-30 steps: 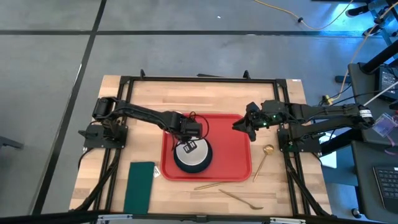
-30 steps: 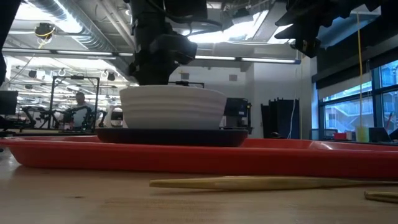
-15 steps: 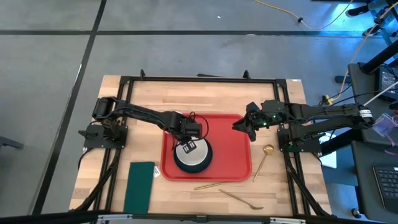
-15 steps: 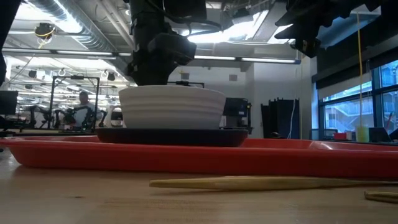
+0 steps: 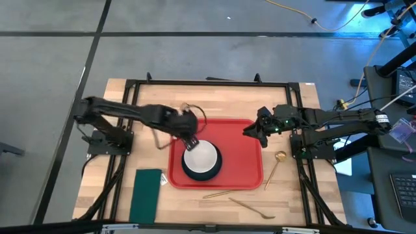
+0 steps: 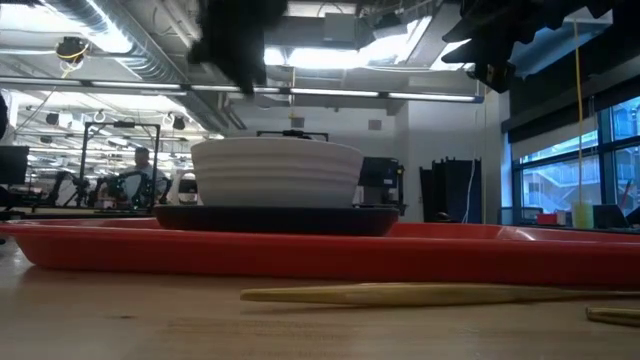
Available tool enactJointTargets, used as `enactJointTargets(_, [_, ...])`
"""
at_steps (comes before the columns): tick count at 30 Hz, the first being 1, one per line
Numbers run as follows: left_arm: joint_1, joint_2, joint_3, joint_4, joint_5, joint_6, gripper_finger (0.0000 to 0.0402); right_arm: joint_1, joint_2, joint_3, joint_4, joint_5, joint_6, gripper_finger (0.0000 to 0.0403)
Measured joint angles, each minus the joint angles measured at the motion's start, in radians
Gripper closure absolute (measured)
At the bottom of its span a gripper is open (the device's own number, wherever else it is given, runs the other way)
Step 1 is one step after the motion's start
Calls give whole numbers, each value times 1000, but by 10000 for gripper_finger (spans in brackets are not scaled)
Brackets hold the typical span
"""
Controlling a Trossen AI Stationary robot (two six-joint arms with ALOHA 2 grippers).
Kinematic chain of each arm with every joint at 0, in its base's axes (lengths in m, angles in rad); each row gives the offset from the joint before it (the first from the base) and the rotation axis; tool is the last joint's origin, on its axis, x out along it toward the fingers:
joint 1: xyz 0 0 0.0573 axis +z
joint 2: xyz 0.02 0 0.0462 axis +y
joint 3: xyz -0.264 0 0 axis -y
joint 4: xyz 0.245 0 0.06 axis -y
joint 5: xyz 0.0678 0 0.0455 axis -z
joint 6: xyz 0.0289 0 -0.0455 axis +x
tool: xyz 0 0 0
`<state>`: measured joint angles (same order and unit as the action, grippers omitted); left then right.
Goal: Set up tray
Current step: Put the green napkin to the right of the black plate on the red tray
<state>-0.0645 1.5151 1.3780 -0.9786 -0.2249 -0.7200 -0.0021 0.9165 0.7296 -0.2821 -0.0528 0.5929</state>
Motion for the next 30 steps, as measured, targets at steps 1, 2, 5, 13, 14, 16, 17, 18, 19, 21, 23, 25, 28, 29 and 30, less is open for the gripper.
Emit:
enactJointTargets(1, [-4, -41, 0, -1, -26, -1, 266, 0, 0, 0, 0, 0, 4, 295])
enactJointTargets(2, [-10, -80, 0, -3, -48, -1, 267, 0, 0, 0, 0, 0, 5, 295])
enactJointTargets(5, [-42, -181, 1, -4, -77, 5, 270, 0, 0, 0, 0, -9, 23, 295])
enactJointTargets(13, [-187, -311, 2, -93, 91, -69, 273, 0, 0, 0, 0, -27, 30, 295])
enactJointTargets(14, [-218, -311, 2, -124, 135, -63, 275, 0, 0, 0, 0, -27, 28, 295])
enactJointTargets(16, [-296, -298, 2, -201, 143, -30, 279, 0, 0, 0, 0, -27, 26, 295])
enactJointTargets(17, [-336, -285, -1, -237, 116, -20, 282, 0, 0, 0, 0, -27, 26, 295])
enactJointTargets(18, [-374, -273, -12, -258, 83, -17, 284, 0, 0, 0, 0, -27, 25, 295])
enactJointTargets(19, [-409, -260, -29, -273, 60, -20, 286, 0, 0, 0, 0, -27, 24, 295])
enactJointTargets(21, [-470, -235, -63, -269, 52, -45, 287, 0, 0, 0, 0, -27, 24, 295])
enactJointTargets(23, [-518, -205, -92, -258, 93, -96, 283, 0, 0, 0, 0, -27, 24, 295])
enactJointTargets(25, [-560, -171, -117, -255, 135, -160, 274, 0, 0, 0, 0, -27, 24, 295])
enactJointTargets(28, [-615, -116, -131, -253, 168, -246, 254, 0, 0, 0, 0, -27, 24, 295])
enactJointTargets(29, [-632, -96, -133, -252, 169, -261, 246, 0, 0, 0, 0, -27, 24, 295])
enactJointTargets(30, [-648, -77, -133, -252, 168, -272, 238, 0, 0, 0, 0, -27, 24, 295])
